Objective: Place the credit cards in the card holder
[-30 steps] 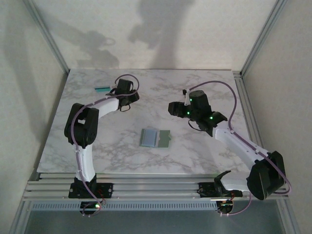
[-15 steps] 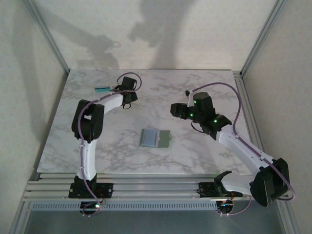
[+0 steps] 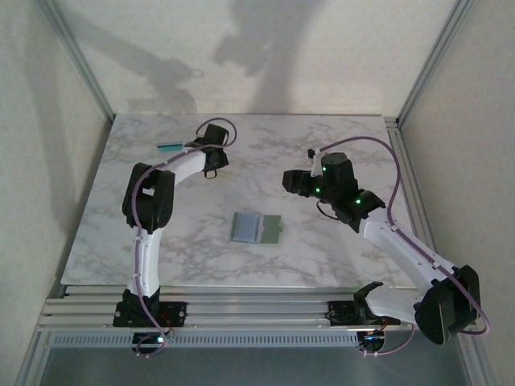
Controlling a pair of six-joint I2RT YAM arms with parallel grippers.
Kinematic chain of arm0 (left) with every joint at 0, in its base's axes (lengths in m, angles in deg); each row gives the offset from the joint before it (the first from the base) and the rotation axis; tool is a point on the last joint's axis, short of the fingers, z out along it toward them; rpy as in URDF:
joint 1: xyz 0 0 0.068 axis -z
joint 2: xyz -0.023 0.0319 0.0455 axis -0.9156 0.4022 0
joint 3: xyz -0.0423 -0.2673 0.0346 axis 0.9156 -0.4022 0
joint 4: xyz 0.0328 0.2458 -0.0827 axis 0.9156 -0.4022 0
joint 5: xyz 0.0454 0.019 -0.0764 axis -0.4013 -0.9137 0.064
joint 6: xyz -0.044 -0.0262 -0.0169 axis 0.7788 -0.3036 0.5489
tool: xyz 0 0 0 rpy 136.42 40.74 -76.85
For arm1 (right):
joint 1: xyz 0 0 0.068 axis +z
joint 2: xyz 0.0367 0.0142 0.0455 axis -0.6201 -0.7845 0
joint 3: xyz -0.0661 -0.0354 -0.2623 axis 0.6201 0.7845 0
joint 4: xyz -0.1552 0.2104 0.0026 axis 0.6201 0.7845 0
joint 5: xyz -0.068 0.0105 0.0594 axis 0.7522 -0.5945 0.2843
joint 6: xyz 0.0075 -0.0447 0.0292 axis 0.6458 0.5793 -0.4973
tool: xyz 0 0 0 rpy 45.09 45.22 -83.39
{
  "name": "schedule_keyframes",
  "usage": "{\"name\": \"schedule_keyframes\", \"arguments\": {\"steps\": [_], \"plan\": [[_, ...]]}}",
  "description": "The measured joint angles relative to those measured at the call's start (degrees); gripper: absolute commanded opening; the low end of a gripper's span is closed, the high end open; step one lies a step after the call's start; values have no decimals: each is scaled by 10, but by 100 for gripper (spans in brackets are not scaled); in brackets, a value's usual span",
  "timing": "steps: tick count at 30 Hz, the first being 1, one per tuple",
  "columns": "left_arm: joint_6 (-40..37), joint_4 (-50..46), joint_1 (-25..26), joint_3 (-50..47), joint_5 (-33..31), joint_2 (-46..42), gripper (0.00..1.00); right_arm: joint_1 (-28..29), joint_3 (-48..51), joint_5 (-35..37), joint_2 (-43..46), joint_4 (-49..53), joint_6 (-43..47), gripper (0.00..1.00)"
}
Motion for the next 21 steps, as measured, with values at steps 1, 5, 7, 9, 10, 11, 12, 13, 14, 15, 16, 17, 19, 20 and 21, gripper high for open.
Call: {"name": "schedule_keyframes", "arguments": {"steps": [1,5,7,9,10,11,12,13,14,15,16,17,19,20,21], "plan": [[-2,-4,0,4,0,2,23,0,0,0,0,1,0,62],[-11,-14,1,15,0,7,20,0,0,0,2,4,0,62],[-14,-15,2,15,1,7,20,-1,0,0,5,5,0,62],[-17,-15,4,15,2,7,20,-1,0,1,9,8,0,62],[-18,-15,7,15,3,7,20,-1,0,2,11,11,0,62],[-20,-15,9,14,3,7,20,-1,0,3,14,13,0,62],[-23,-15,13,14,4,7,19,-1,0,5,17,16,0,62],[-24,-14,18,12,6,6,19,-1,0,5,21,17,-1,62],[-26,-12,22,8,7,3,19,-2,0,5,24,18,-1,62],[-27,-11,28,1,9,-1,19,-2,0,5,27,20,-1,62],[-29,-8,35,-10,12,-9,19,-2,0,6,29,22,-2,62],[-31,-8,42,-19,14,-15,19,-2,0,7,31,24,-3,62],[-37,-6,60,-42,20,-31,20,-2,0,15,32,31,-9,62],[-40,-4,70,-53,22,-38,20,-2,0,19,32,32,-13,63],[-44,-3,81,-64,24,-46,20,-3,-1,22,32,34,-17,63]]}}
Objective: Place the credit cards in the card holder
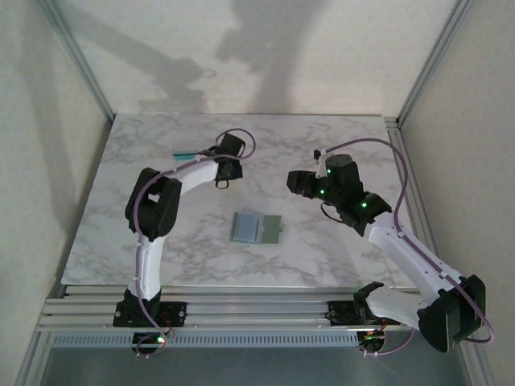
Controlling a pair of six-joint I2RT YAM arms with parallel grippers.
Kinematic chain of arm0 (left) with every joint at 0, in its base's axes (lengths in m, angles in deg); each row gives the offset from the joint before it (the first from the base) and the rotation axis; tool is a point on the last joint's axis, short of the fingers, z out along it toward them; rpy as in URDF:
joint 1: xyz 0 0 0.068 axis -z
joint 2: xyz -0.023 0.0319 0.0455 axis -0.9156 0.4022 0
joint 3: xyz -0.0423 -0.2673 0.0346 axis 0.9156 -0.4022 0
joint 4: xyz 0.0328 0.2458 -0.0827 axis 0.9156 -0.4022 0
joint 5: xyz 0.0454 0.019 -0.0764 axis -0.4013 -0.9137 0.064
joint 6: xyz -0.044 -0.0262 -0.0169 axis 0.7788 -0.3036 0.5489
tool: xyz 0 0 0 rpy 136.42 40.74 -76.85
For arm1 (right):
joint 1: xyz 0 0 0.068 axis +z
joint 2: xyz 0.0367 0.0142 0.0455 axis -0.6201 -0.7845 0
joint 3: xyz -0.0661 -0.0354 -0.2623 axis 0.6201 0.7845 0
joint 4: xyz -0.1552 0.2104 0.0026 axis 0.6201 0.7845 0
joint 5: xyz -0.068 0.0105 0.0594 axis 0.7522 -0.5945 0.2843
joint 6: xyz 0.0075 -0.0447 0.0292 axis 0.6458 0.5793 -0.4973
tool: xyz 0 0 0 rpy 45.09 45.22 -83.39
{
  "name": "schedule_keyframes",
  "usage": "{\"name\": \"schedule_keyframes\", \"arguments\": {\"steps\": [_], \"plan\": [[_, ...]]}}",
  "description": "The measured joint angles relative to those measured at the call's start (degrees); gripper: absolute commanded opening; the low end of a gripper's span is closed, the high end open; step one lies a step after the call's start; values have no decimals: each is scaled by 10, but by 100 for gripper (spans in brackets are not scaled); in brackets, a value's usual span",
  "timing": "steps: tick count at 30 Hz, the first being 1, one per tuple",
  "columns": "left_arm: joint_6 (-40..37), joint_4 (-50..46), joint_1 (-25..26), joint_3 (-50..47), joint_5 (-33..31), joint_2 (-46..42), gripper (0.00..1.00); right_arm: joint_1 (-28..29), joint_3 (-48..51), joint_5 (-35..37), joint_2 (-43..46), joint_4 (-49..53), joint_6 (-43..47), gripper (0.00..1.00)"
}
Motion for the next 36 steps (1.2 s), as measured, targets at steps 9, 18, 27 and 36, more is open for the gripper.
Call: {"name": "schedule_keyframes", "arguments": {"steps": [9,18,27,36], "plan": [[-52,12,92,-73,9,-49,26,-39,-29,-28,-63,21,-29,67],[-90,30,115,-168,15,-133,50,-57,-131,-140,-227,3,7,69],[-76,41,102,-227,20,-258,62,-63,-286,-233,-406,-10,82,69],[0,72,-68,-334,112,-396,67,-38,-483,-272,-580,60,171,59]]}}
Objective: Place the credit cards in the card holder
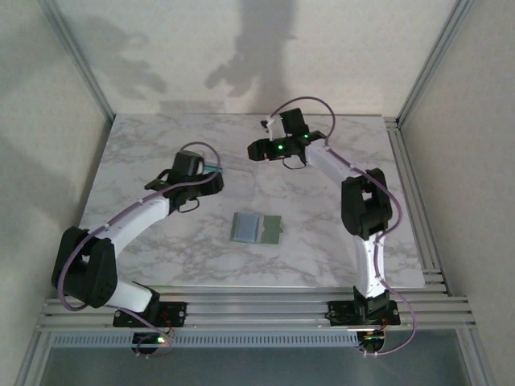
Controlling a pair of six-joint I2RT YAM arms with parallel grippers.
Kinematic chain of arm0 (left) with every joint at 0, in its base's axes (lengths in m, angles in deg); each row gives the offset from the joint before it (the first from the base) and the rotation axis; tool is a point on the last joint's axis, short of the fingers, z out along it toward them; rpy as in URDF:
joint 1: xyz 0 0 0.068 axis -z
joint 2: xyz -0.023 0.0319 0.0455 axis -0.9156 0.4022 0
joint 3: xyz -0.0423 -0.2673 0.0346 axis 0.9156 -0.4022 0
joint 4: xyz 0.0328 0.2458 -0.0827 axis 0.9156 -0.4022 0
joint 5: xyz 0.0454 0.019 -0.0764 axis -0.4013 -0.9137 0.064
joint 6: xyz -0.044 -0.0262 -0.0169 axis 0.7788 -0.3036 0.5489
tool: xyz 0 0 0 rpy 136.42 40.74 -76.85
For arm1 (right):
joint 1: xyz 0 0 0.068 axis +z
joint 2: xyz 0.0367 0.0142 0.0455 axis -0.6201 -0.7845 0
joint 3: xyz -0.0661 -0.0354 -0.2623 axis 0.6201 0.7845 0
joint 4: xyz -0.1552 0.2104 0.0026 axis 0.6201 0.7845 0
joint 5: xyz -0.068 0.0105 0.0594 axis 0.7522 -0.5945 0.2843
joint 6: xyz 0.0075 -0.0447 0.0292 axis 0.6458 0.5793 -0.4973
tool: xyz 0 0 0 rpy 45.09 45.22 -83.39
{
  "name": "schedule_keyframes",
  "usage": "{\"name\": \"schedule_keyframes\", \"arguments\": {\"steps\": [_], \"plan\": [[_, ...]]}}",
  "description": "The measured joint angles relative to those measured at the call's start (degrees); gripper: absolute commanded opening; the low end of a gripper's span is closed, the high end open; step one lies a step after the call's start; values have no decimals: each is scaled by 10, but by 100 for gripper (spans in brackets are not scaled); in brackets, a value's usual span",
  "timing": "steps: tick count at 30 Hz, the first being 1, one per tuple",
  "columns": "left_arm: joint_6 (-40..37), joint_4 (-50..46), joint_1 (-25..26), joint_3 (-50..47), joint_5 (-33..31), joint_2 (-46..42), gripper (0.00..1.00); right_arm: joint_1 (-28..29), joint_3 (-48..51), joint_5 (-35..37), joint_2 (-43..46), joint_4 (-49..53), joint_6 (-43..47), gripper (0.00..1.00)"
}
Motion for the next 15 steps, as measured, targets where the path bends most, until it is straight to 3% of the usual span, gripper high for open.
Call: {"name": "schedule_keyframes", "arguments": {"steps": [5,15], "plan": [[29,10,-56,-45,62,0,68,17,-70,-5,-62,60,50,53],[54,42,-99,-60,122,31,67,23,-143,9,-101,146,119,23]]}}
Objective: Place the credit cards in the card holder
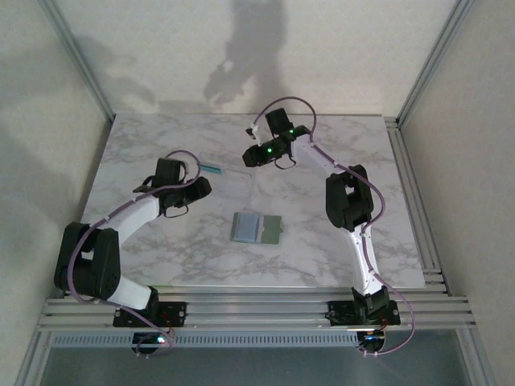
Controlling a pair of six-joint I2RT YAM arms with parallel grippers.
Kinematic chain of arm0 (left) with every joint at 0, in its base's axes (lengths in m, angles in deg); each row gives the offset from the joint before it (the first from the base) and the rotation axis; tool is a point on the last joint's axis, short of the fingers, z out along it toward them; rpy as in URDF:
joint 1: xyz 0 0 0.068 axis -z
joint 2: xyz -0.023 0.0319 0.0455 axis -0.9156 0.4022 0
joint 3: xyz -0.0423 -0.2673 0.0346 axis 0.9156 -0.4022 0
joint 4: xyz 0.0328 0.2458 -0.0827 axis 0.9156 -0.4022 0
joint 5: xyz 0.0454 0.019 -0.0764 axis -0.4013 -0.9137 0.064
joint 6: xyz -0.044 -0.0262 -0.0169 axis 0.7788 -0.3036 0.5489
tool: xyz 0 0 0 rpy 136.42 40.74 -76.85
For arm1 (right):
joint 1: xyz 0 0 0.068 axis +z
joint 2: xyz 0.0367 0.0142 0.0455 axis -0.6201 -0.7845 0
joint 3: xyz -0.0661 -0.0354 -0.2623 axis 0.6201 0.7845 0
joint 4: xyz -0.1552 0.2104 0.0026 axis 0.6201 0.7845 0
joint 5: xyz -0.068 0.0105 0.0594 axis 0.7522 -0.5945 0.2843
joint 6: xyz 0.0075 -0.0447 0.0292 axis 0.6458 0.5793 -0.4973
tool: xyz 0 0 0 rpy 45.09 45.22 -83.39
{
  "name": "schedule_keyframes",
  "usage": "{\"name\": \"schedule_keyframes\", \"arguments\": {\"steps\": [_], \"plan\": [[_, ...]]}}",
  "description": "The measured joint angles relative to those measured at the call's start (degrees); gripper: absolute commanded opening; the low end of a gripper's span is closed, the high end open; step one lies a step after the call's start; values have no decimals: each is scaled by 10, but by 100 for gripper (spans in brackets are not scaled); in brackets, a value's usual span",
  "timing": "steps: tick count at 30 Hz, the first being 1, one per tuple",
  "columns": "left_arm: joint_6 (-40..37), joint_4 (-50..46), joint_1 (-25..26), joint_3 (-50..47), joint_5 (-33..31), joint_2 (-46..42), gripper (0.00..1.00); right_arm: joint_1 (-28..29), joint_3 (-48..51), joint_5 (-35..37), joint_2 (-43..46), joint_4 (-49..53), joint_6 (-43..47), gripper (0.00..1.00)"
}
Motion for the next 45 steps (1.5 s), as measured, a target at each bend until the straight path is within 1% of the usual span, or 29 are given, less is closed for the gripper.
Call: {"name": "schedule_keyframes", "arguments": {"steps": [2,6,10,15,22,28,32,36,41,43,45], "plan": [[4,7,-5,0,2,12,67,0,-4,2,-3,6,5,22],[8,13,-11,0,5,29,67,1,-9,2,-3,18,21,15],[10,16,-12,0,7,33,67,6,-12,11,-3,27,27,14],[10,16,-12,0,11,34,67,12,33,37,26,-3,24,12],[10,17,-12,0,28,34,67,26,175,149,128,-60,-26,7],[10,23,-12,0,43,34,67,28,292,286,224,-98,-119,2],[10,27,-12,1,50,34,67,26,347,352,271,-120,-181,0],[10,27,-12,3,62,36,67,19,401,393,300,-134,-230,0],[9,29,-12,3,75,36,67,4,452,417,330,-155,-270,1],[10,30,-12,3,81,36,68,0,459,418,336,-154,-278,8],[12,38,-12,0,100,36,68,-3,460,416,338,-154,-272,16]]}}
